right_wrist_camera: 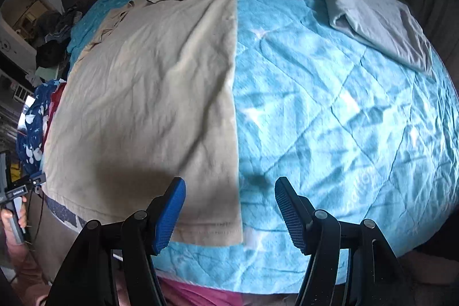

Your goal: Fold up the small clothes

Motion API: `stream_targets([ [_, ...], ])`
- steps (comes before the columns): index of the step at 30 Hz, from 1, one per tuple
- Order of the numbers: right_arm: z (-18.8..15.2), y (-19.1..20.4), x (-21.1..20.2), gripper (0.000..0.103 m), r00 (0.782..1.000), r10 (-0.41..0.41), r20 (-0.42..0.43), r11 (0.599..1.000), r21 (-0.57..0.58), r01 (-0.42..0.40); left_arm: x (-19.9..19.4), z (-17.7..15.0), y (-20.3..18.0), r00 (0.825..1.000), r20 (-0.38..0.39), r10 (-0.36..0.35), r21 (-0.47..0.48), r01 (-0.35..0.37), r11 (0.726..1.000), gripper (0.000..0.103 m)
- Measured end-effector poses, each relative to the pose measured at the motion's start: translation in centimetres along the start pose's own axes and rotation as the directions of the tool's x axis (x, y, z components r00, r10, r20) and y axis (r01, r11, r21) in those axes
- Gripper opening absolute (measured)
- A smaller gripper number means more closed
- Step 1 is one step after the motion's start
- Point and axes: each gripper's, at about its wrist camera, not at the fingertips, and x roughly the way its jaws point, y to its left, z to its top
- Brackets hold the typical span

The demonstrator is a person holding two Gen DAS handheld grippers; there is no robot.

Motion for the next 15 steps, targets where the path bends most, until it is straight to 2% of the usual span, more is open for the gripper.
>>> stream_targets([
  [4, -1.7, -1.1, 0.3, 0.066, 0.997, 0.072, -0.017, 0.996, 0.046, -0.072, -0.4, -0.5, 0.5, 0.999, 0.019, -0.032, -0.046, 0.033, 0.998, 0.079],
  [13, -2.1, -0.9, 0.5, 0.067, 0.994, 0.106, -0.006, 0.994, 0.006, -0.106, -0.6, -0.8, 2.4, 0.997, 0.028, -0.078, -0.137, 0.081, 0.987, 0.079],
  [15, -2.0, -0.6, 0.7, 0.066, 0.993, 0.116, -0.002, 0.993, 0.005, -0.116, -0.7, -1.0, 2.1, 0.998, 0.027, -0.064, -0.132, 0.067, 0.989, 0.07],
])
